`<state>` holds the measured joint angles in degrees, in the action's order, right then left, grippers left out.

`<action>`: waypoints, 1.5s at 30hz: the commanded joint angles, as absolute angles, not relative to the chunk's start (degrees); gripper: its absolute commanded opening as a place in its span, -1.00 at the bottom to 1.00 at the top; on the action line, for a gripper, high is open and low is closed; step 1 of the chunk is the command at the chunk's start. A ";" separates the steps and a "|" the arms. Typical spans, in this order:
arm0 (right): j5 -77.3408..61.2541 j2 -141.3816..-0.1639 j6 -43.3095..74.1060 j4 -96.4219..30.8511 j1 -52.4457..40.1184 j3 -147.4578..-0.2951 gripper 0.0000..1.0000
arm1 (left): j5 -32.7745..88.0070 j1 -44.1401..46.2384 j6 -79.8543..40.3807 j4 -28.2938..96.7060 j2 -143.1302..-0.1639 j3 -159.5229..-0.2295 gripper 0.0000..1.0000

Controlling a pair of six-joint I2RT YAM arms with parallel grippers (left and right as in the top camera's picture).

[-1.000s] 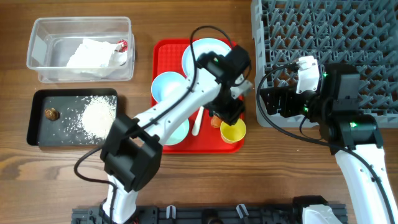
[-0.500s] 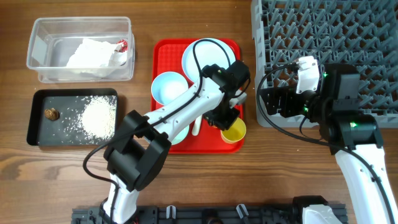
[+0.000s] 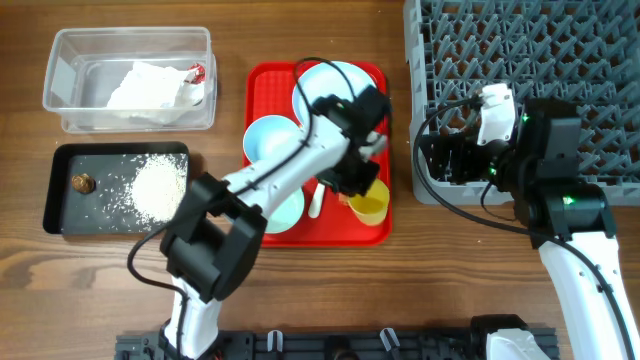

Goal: Sort waste into correct bins and load items into the dishwasher rack
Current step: 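Lift the yellow cup toward the right gripper and let the right gripper grasp it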

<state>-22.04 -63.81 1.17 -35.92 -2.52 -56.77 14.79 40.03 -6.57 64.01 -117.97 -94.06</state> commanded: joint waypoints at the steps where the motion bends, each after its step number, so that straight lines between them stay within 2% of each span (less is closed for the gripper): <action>1: -25.76 -64.23 5.04 -34.41 -2.55 -58.04 0.91 | 27.20 33.89 -7.77 63.81 -112.86 -95.26 -0.92; 5: -25.89 -64.23 8.71 -34.59 -2.55 -58.04 0.88 | 41.47 27.35 -7.77 61.69 -109.54 -96.03 -0.92; 8: -29.52 -64.25 9.13 -33.87 -2.55 -58.04 0.88 | 56.84 21.19 -7.75 58.35 -108.07 -96.01 -0.92; 17: -47.66 -64.66 1.45 -23.64 -2.55 -58.00 1.00 | 85.25 12.47 -4.71 49.93 -108.05 -96.01 -0.92; 24: -66.67 -69.30 2.37 -8.97 -2.55 -58.00 1.00 | 89.21 12.43 -4.71 46.65 -108.05 -96.01 -0.92; 29: -73.73 -74.94 7.57 0.91 -2.55 -58.00 0.99 | 90.26 13.30 -4.73 45.60 -108.05 -96.01 -0.92; 38: -75.50 -77.47 15.51 12.69 -2.83 -58.00 0.97 | 90.19 15.22 -3.36 45.54 -108.05 -96.01 -0.92; 45: -75.40 -77.47 16.05 13.08 -5.04 -58.00 0.71 | 90.19 16.03 -3.25 44.27 -108.05 -96.01 -0.92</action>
<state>-73.54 -77.08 14.98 12.73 -3.25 -57.17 88.44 15.75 -4.82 44.80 -108.86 -95.33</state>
